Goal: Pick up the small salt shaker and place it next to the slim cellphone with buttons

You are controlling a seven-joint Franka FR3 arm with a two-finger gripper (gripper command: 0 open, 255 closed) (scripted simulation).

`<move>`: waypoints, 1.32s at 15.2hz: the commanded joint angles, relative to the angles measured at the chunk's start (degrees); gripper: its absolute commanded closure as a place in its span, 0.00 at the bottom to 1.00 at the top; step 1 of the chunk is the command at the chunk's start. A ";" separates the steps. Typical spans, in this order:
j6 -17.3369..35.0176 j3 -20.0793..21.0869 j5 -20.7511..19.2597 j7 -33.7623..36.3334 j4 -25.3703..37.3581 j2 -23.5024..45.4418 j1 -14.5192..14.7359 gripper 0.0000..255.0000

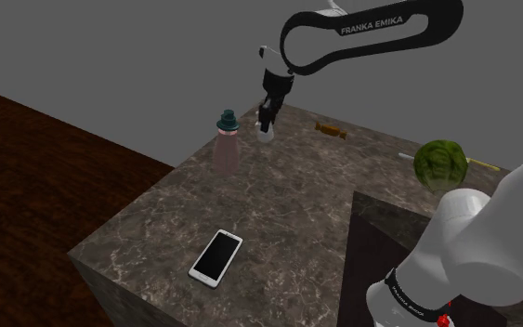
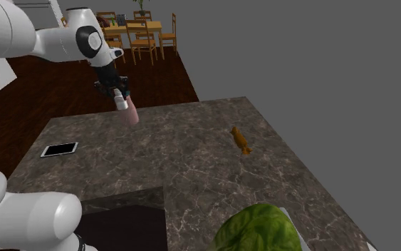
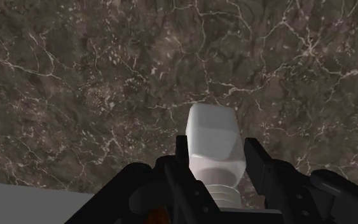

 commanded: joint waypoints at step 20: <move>-6.88 14.48 -1.78 27.05 22.28 18.46 12.68 1.00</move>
